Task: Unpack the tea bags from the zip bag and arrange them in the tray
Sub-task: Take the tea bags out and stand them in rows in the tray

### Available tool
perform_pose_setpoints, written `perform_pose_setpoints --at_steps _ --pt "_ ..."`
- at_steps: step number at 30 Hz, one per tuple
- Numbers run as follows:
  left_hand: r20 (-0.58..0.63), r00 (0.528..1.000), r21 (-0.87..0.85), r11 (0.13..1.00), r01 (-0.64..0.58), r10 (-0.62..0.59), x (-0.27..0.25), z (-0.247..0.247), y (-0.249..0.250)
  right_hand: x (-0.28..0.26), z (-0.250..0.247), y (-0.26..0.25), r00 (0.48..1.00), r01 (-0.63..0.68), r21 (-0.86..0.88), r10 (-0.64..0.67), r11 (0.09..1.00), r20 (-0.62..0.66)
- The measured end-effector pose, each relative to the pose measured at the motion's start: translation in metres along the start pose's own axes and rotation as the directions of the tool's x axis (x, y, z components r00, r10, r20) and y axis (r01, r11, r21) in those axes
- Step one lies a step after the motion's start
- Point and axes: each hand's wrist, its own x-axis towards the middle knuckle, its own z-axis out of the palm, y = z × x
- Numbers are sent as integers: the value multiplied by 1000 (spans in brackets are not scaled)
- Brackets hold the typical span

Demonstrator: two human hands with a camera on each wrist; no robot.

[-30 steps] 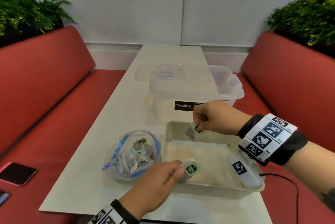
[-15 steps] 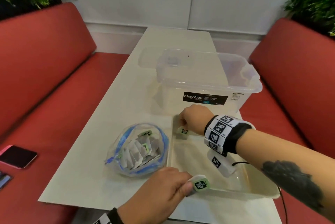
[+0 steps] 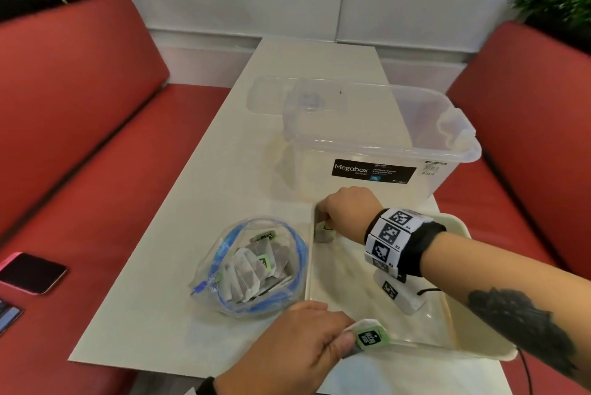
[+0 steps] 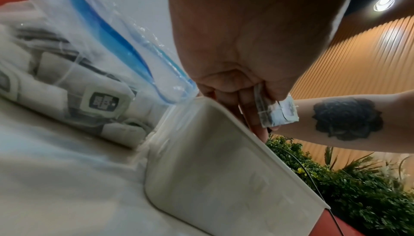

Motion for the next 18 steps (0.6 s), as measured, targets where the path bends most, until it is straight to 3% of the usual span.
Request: perform_pose_setpoints --at_steps 10,15,18 --pt "-89 996 -12 1000 4 -5 -2 8 -9 -4 4 -2 1000 -2 -18 2 1000 15" --pt "-149 989 -163 986 -38 13 -3 6 -11 -7 1 2 999 11 -18 -12 1000 -47" --pt "-280 955 -402 915 -23 -99 -4 2 -7 -9 -4 5 994 -11 48 16 999 -105"
